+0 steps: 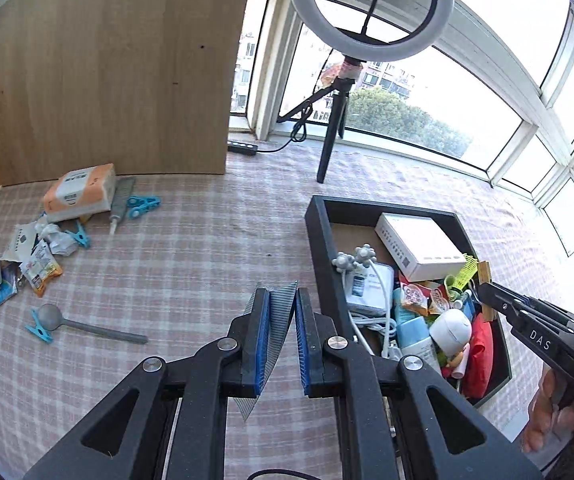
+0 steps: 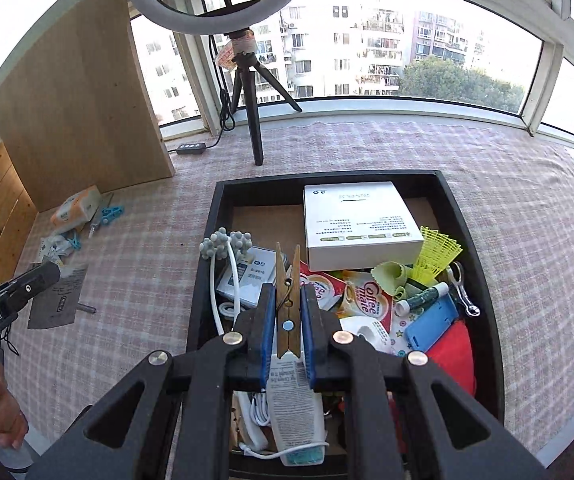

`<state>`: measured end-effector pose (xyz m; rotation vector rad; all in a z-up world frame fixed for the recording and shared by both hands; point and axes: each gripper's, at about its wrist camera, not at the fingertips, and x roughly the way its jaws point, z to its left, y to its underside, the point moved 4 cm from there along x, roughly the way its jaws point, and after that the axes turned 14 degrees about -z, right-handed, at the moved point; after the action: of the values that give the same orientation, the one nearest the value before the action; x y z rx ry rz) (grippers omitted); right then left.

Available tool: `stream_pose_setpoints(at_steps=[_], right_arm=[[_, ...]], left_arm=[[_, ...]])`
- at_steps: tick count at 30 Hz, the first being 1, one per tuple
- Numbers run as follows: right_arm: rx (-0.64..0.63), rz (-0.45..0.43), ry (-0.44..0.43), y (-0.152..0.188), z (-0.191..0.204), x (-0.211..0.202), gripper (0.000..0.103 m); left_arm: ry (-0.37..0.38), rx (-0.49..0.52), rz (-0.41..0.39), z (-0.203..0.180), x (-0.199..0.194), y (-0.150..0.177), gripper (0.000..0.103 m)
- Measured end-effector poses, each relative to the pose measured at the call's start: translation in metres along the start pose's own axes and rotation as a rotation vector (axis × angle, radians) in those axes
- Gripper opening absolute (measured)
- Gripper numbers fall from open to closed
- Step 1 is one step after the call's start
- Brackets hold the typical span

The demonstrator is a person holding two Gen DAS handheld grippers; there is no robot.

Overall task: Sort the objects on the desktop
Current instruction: 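Carry the clothespin and pouch into the black bin and open both tools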

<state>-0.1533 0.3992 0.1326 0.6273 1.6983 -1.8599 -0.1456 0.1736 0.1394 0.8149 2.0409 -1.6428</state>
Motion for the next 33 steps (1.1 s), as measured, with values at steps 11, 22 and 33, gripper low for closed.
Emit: stream_pose_setpoints(at_steps=[11, 22, 33], right_arm=[[0.043, 0.01, 0.043, 0.007, -0.069, -0.009, 0.013], [0.073, -0.011, 0.03, 0.003, -0.086, -0.014, 0.054], [0.063, 0.003, -0.033, 0.003, -0.051, 0.0, 0.055]], left_arm=[[0.095, 0.091, 0.03, -0.106, 0.03, 0.01, 0.012], [0.063, 0.088, 0.022, -0.112, 0.039, 0.011, 0.066], [-0.022, 0.055, 0.023, -0.057, 0.025, 0.013, 0.066]])
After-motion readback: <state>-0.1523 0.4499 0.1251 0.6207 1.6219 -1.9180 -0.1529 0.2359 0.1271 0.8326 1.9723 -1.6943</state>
